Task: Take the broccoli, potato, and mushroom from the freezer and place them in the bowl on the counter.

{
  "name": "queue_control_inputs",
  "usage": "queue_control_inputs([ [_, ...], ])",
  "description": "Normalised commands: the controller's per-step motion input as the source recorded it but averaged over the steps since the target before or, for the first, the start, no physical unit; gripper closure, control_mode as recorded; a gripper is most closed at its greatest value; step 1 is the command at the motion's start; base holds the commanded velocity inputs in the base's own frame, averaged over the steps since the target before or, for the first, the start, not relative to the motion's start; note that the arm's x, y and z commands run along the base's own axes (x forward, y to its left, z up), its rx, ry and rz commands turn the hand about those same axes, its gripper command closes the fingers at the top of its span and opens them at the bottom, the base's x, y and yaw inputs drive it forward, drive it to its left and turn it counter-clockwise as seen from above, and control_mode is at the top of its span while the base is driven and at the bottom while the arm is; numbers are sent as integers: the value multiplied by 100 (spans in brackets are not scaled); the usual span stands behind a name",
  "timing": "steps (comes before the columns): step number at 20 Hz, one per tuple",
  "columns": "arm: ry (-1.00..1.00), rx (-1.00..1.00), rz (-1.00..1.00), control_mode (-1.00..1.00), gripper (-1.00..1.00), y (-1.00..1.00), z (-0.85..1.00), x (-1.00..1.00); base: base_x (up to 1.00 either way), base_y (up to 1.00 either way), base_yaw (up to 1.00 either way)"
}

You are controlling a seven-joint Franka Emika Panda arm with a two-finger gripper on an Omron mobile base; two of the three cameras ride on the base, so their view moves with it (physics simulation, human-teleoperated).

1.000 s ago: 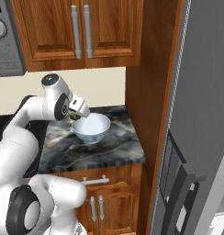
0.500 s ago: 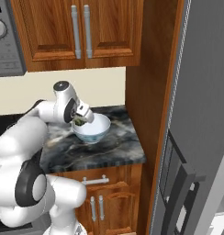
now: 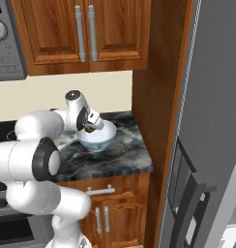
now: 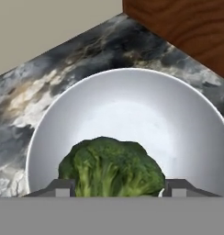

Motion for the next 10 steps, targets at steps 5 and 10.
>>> queue_control_inputs([
  [5,0,0,0,-100,-100,-9,-41,36,0,0,0],
  [10,-2,0,0,-100,-100,-5,-16,15,0,0,0],
])
